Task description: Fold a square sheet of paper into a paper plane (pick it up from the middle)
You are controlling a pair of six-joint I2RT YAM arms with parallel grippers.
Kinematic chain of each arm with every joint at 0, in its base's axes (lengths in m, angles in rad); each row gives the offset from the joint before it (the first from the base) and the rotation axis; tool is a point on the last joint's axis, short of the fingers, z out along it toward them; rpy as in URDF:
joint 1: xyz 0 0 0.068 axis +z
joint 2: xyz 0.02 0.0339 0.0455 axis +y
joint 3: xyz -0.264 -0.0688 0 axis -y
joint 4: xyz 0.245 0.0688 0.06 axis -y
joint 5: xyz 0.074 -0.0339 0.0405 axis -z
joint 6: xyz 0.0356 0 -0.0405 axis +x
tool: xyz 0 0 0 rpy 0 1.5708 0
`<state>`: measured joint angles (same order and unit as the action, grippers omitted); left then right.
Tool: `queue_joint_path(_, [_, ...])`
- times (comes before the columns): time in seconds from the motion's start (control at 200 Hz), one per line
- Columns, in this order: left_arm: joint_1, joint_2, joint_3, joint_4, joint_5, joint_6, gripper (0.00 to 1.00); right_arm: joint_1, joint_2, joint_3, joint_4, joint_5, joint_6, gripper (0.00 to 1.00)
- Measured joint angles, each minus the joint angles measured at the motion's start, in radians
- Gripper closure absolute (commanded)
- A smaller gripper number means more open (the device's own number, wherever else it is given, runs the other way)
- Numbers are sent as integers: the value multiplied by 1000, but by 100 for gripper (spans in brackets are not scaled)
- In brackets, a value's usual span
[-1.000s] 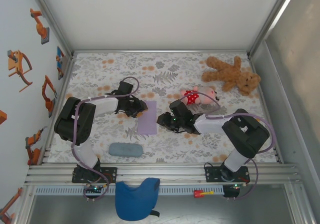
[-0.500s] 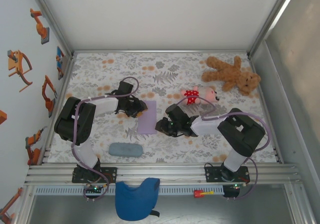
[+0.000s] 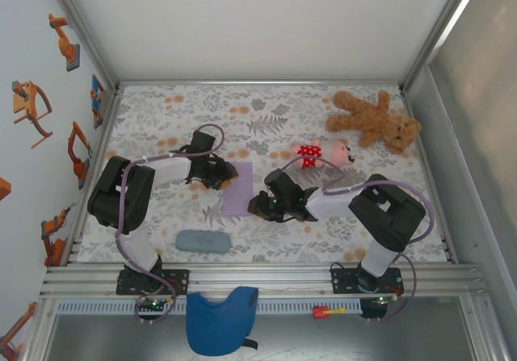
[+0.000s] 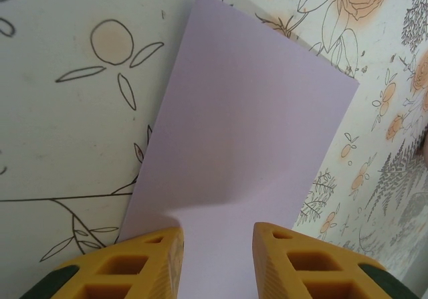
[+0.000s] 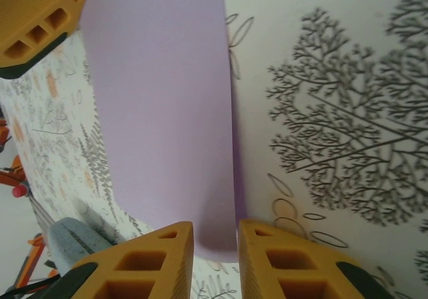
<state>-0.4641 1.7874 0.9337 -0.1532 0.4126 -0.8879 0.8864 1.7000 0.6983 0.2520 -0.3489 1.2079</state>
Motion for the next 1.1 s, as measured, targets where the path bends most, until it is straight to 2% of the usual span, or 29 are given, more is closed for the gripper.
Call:
queue_joint_path(0.546, [0, 0, 0, 0, 0, 0, 66, 0, 2, -24, 114, -3, 14, 80])
queue_joint_path(1.102, [0, -10, -12, 19, 4, 0, 66, 0, 33, -30, 120, 2, 39, 84])
